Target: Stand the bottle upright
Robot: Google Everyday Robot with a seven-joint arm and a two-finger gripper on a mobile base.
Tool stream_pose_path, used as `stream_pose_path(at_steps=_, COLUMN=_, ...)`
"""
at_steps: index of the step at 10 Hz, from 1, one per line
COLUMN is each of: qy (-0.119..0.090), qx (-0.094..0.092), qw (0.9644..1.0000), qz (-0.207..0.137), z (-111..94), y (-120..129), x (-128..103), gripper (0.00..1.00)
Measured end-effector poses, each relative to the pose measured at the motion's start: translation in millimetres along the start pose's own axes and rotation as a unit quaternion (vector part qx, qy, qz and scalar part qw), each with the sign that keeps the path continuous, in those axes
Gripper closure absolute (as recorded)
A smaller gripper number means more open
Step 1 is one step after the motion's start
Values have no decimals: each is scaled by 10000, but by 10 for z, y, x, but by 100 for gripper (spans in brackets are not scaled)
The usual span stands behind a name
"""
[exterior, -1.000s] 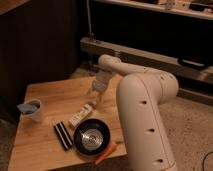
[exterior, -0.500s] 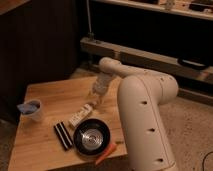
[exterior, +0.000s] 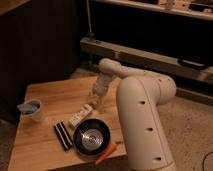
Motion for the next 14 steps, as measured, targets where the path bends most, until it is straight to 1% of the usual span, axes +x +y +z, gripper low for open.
stream_pose_path(at_steps=2, qy=45, qx=49, qw=9999, qz=-120, z=60, y=78, x=22, gripper=44)
stream_pose_path(at_steps=4, qy=66, qx=77, qw=9998, qz=-159, z=80, y=73, x=18, gripper=44)
stream_pose_path(at_steps=5, qy=80, qx=128, qw=9996, qz=-218, z=118, y=111, x=38, gripper=44)
stream_pose_path(at_steps=7, qy=84, qx=187, qw=9995, qz=-247, z=144, y=105, x=32, gripper=44)
stream_pose_path(at_steps=8, qy=86, qx=222, qw=9994, qz=-261, z=172, y=106, x=25, gripper=48)
stream_pose_path(at_steps=9, qy=83, qx=248, qw=9993, qz=-281, z=195, y=121, x=29, gripper=58)
stream_pose_path(at_steps=10, qy=73, qx=265, qw=9992, qz=-289, z=202, y=125, x=26, gripper=64)
stream_pose_path(at_steps=11, qy=64, qx=283, qw=9992, qz=-287, z=207, y=113, x=19, gripper=66)
stream_pose_path(at_steps=14, qy=-15, qx=303, qw=9992, qz=-271, z=191, y=104, x=3, gripper=66)
